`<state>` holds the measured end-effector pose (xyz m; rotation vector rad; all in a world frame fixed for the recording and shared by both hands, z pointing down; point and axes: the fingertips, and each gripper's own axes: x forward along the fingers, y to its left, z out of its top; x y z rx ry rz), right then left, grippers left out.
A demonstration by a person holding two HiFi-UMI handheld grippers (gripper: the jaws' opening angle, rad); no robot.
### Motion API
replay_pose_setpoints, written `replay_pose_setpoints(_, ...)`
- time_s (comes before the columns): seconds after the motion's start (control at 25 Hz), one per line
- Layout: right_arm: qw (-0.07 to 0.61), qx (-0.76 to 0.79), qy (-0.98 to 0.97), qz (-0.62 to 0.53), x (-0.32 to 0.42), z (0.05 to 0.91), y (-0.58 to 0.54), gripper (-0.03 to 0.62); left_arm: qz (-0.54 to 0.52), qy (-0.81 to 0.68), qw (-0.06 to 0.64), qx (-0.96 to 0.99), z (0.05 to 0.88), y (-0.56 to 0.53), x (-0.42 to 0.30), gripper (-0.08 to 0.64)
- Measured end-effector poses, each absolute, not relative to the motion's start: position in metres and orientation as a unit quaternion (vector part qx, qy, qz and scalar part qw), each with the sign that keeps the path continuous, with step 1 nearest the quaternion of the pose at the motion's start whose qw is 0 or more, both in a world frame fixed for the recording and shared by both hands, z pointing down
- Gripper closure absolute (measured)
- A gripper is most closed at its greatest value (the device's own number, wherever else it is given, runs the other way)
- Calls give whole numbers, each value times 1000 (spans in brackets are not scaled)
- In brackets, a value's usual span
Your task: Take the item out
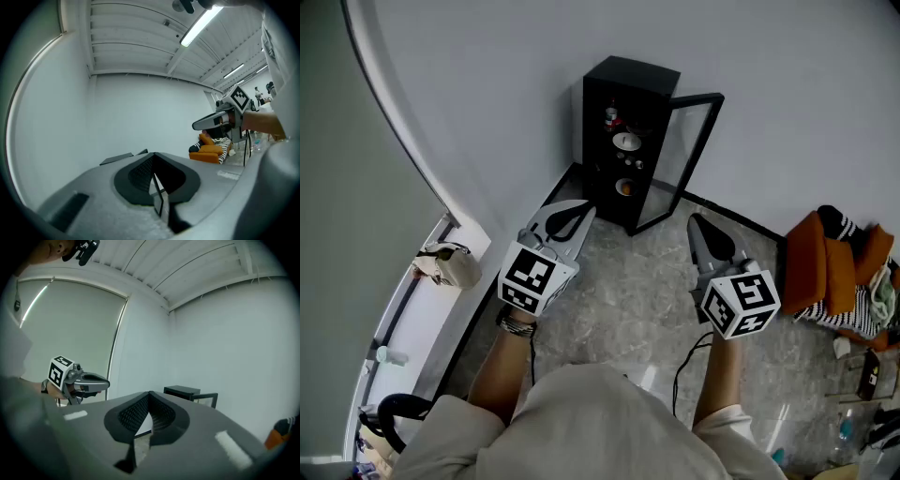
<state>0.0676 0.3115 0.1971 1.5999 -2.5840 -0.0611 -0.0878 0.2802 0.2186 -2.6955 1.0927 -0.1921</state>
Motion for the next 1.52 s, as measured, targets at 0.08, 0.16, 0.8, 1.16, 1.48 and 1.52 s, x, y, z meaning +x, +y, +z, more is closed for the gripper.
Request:
replay_pose_setpoints(0.08,55,528,-847,-21,68,201,309,586,-68,374,113,-918,222,278,-88,557)
replay_pose_setpoints(0.16,56,527,-848,-20,70,203,306,586,-68,374,112,-918,225,275,-85,557)
replay_pose_setpoints(0.8,51,500,-865,-1,87,222,288,584,-80,393,96,-911,245,262,-70,557)
replay_pose_setpoints(1.16,63,482,-874,1,96,228,253,584,-82,390,102,-912,248,223,-50,557)
replay_pose_setpoints(1.48,53,492,-869,7,107,237,171,584,-82,376,99,-918,260,138,-36,557)
replay_pose_setpoints(1.52,52,494,-868,8,108,237,158,584,-81,375,100,-918,259,125,-36,557)
